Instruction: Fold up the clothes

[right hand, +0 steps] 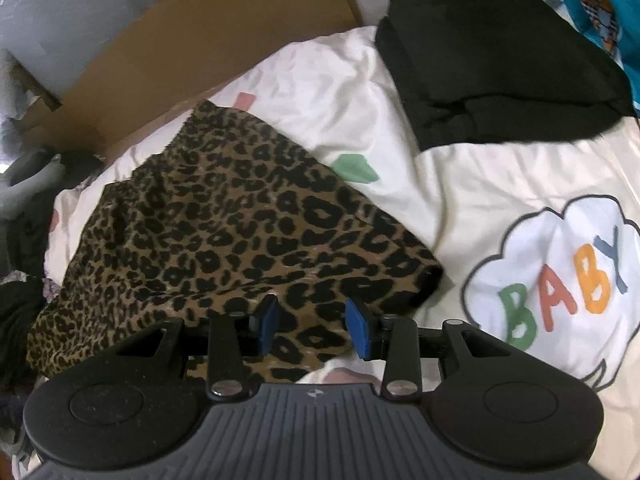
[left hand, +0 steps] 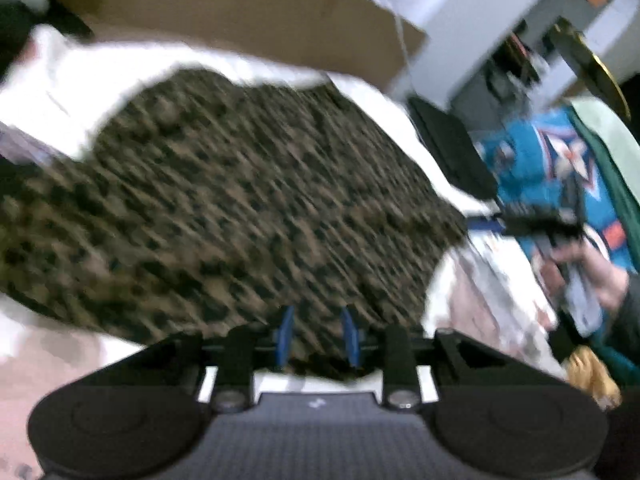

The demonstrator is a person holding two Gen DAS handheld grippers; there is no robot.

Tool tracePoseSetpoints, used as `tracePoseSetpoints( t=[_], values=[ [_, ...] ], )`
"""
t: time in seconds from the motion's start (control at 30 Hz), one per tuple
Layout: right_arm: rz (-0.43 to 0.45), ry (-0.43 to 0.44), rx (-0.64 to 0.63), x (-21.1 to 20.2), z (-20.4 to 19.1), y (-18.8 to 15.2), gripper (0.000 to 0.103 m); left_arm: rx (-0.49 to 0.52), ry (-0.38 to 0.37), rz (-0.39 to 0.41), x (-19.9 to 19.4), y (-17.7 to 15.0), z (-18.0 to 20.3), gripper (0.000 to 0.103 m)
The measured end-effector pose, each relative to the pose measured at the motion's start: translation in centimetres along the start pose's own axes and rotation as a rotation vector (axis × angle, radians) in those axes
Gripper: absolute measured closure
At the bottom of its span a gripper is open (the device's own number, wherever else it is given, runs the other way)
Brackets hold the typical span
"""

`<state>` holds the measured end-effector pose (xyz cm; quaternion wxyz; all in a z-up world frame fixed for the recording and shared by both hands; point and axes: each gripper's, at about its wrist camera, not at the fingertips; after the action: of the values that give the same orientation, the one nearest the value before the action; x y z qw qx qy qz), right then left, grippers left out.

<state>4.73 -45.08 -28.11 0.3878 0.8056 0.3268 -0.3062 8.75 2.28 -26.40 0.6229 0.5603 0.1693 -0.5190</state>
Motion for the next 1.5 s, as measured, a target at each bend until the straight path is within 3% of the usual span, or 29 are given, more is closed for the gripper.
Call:
tracePoseSetpoints(
  t=[0.13, 0.2, 0.3, 0.43, 0.53, 1.0, 1.23, 1.37, 1.5],
  values=[
    [-0.014, 0.031, -0.033, 0.2, -1.6, 0.1, 0.059, -0.073, 0.113, 0.079, -1.3, 1.7, -3.0, 0.066],
    [-0.02, 0.046, -0.05, 0.3, -2.4, 0.1, 0.059, -0.093, 0.206, 0.11, -1.8, 2.4, -4.5, 0.056],
    [-0.027, 0.068, -0.071, 0.6, -3.7, 0.0, 0.059, -0.136, 0.335, 0.15, -2.4, 3.1, -6.8, 0.054],
    [-0.036, 0.09, -0.1, 1.1, -5.3, -0.1, 0.059, -0.213, 0.413, 0.186, -3.3, 3.3, -10.1, 0.054],
    [-0.047, 0.107, -0.087, 1.5, -6.0, -0.2, 0.059, -0.25, 0.429, 0.187, -3.5, 2.9, -11.6, 0.054],
    [-0.086, 0.096, -0.052, 2.9, -6.2, -0.8, 0.059, -0.289, 0.435, 0.142, 0.1, 0.6, -14.3, 0.054],
    [-0.106, 0.09, -0.051, 3.2, -6.3, -1.2, 0.059, -0.471, 0.238, 0.132, 1.0, -1.6, -18.0, 0.055],
    [-0.114, 0.089, -0.048, 3.4, -6.4, -1.4, 0.059, -0.582, 0.139, 0.21, -0.1, -3.3, -19.5, 0.056],
    [-0.123, 0.088, -0.044, 3.5, -6.5, -1.5, 0.059, -0.621, 0.101, 0.244, -0.3, -3.9, -20.2, 0.056]
  ],
)
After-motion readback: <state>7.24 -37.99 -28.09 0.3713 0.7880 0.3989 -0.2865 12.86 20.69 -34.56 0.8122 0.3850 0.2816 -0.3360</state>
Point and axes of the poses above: each gripper's, at about its wrist camera, not at the fingertips, and x roughly the way its jaws point, z to its right, y to its top, and after that the axes turned 8 degrees about y, right-handed
